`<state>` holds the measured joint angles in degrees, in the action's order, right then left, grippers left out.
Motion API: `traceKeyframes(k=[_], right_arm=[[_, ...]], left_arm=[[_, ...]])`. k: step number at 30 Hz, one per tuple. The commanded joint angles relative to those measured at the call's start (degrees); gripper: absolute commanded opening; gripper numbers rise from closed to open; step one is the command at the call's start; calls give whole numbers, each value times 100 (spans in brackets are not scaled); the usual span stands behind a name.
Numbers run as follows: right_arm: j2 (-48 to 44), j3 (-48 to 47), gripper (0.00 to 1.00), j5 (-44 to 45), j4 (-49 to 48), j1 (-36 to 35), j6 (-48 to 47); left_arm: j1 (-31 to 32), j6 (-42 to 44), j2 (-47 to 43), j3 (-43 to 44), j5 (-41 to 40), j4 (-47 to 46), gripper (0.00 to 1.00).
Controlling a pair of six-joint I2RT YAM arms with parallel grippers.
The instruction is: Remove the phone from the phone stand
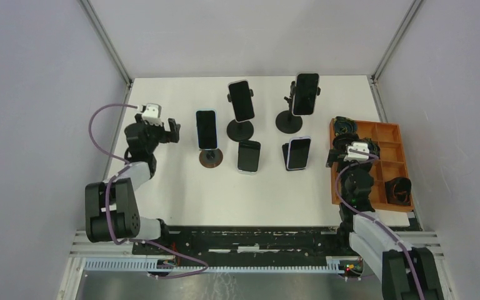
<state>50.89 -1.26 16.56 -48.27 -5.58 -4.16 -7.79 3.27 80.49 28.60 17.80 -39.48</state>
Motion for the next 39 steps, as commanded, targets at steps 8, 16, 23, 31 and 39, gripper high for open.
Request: traceKeyframes(k=[8,16,23,31,39], right_arm=[[-1657,-1536,98,-1083,3277,-4,2281],[-1280,-2353,98,-2956,3845,-24,2655],[-1024,-3075,98,-2700,4567,-719,2358],[-384,-3781,98,-2316,4809,-1906,2319],[143,-4486,91,-2736,4976,-2522,2302]], left_arm=[[-1158,2997,281,3041,3379,6923,100],[-965,2989,187,3546,4240,7833,100],[-324,2387,267,3564,4181,7457,100],[47,1800,879,3651,4016,6860,100],[132,1780,1478,3831,4341,6815,95]])
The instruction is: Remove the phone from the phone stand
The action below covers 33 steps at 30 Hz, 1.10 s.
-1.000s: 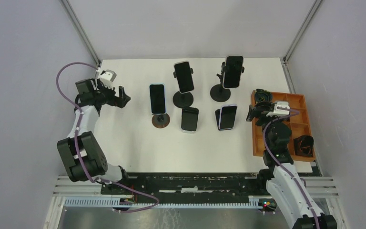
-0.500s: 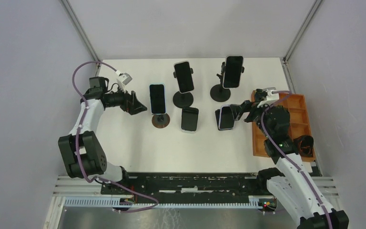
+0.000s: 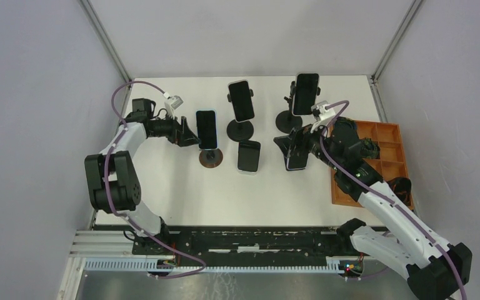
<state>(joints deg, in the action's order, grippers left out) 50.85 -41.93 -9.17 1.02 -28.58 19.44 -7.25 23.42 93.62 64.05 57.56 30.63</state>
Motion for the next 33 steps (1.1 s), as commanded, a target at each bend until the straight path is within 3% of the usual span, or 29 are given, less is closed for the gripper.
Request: traceKeyframes(k=[1,12,20,26,31,33], right_arm=[[204,-471,91,-202,49,-286,-70],[887,-829,89,-809,-332,-793,-89],[1208,-890,87,-1184,-655,-885,60],[1496,-997,86,-1447,-836,-938,167],[1765,-1107,86,-1610,-1001,-995,227],[1900,-1194,86,-1691,-1041,-1061,227]], left_arm=[[98,-214,218,302,435,-196,94],[246,-4,908,533,951,-185,78],[254,256,1295,565,1217,-141,52],[289,1837,1619,1158,1518,1620,24],[293,4280,1811,1731,1683,4150,4],[282,5237,1827,1884,1821,5255,2]])
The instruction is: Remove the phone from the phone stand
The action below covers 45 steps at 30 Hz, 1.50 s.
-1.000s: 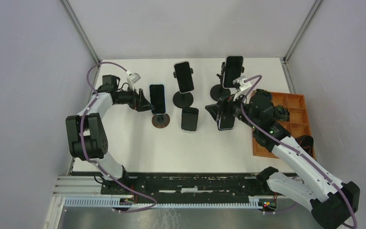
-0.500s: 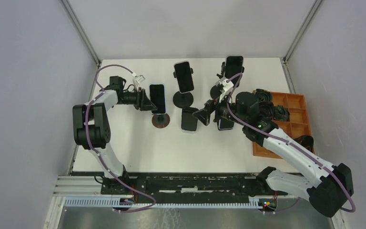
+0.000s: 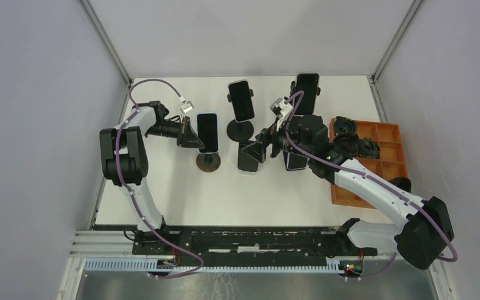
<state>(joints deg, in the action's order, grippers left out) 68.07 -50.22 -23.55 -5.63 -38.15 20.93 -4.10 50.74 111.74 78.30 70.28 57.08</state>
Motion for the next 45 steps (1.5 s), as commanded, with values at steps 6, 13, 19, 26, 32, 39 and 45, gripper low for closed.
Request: traceKeyframes(k=[6,13,19,26,32,39,45], right_arm=[[574,-644,88,-369,-471,-299,64],[1022,-970,90,-642,-848,-538,242],[1558,-1367,89,-792,-1178,-986,420],[1876,-1479,85,-859,-1529,-1302,607],[1838,-1323,71,-1142,-2114,-1332,950],[1632,-1029,20,-1458,-2910,-1330,1431],[1263,-827,0,-1470,-3033,-1308,1468]], left_arm=[[-37,2319,-983,74,654,2677,2],[21,1562,-1959,-60,635,2685,2],[88,1223,-2835,-260,652,2686,2],[199,783,-3478,-196,689,2686,2],[477,386,-3859,-17,777,2683,2],[715,246,-4003,89,744,2685,2],[711,243,-4016,206,649,2686,52]])
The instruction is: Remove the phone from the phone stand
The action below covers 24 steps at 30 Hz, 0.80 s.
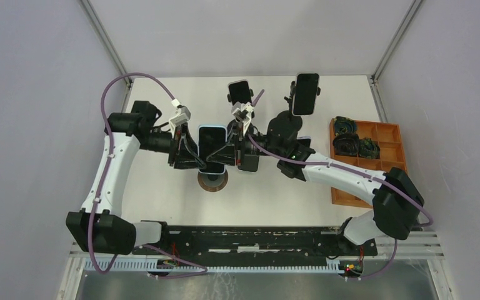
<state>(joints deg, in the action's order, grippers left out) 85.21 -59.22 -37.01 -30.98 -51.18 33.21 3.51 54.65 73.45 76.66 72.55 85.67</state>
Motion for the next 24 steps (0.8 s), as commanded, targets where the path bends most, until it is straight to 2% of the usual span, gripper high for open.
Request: traceKeyframes(k=[1,2,3,4,8,12,18,24], right_arm=[[-512,86,0,-115,-488,14,237],[-583,103,0,-115,-464,48,218],[-645,116,0,-113,-445,90,207],[-724,121,0,-122,-427,156,206],[-962,225,0,-204,-662,407,436],[-1000,329,0,-395,-1492,508,1136],[-764,377,0,-508,-2755,488,2255],[-577,269,0,-412,-3109,338,2521]], left_arm=[[-47,-139,-196,379,387,-178,73],[-47,-94,-210,387,349,-174,90],[-50,-23,-235,389,312,-173,98],[-45,41,-256,397,271,-173,100],[-50,251,-318,405,207,-173,100],[-52,741,-460,244,128,-203,100],[-53,544,-695,-122,143,-1137,100],[-44,605,-799,-93,228,-1265,97]])
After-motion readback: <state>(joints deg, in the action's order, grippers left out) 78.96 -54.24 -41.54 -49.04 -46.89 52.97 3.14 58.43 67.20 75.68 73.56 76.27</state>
